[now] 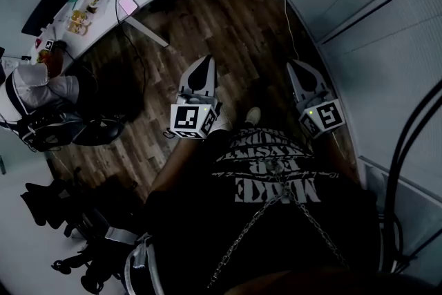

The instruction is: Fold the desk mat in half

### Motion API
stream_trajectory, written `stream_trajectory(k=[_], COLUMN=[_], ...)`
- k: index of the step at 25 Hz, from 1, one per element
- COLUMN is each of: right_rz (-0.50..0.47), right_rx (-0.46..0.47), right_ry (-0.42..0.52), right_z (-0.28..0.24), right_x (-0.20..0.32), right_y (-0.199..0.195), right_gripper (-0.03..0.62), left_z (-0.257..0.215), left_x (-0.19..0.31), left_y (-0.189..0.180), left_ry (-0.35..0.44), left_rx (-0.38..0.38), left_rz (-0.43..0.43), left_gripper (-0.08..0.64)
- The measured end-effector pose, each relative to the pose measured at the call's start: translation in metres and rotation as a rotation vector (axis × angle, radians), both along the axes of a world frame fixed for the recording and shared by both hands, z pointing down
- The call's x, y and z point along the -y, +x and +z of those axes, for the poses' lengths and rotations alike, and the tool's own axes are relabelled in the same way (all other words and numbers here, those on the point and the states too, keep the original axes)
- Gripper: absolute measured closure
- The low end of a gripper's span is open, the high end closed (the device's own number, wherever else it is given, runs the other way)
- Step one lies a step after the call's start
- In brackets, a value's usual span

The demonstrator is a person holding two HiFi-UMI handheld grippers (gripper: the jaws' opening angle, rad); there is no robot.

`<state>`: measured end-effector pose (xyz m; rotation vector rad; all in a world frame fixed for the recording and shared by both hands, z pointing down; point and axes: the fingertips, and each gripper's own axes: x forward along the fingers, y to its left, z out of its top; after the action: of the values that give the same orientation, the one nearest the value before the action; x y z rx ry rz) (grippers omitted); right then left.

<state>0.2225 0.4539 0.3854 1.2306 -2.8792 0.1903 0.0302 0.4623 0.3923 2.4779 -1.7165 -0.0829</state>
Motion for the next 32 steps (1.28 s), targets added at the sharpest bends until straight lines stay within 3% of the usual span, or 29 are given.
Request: stream_trajectory(k=[7, 13, 21, 28, 32], right_rz=[-0.046, -0.014, -0.014, -0.010, -0.012], right_rx=[0.040, 0.063, 0.008, -0.045, -0.044], right_ry=[0.018, -0.011, -0.058, -0.097, -0.093], right_z=[-0.015, -0.012, 0.015, 0.030, 0.026], right_x=[0.021, 0.040, 0.058, 0.085, 0.110], right_y=[0.010, 0.021, 0.014, -0.005, -0.023], right_gripper=[0.592, 0.592, 0.592, 0.592, 0.592], left_z=[-0.028, -0.034, 0.000, 0.018, 0.016], left_x=[0.018, 0.033, 0.058, 0.093, 0.113], left_y=[0.023, 0.025, 0.012, 0.008, -0.002], left_ry=[0.023, 0.018, -0.037, -0.057, -0.053], left_rx=[0.028, 0.057, -0.001, -0.064, -0.061], left_rz=[0.002, -0.026, -0.054, -0.002, 0.015], left_gripper=[0.560, 0.560, 0.560, 0.560, 0.560])
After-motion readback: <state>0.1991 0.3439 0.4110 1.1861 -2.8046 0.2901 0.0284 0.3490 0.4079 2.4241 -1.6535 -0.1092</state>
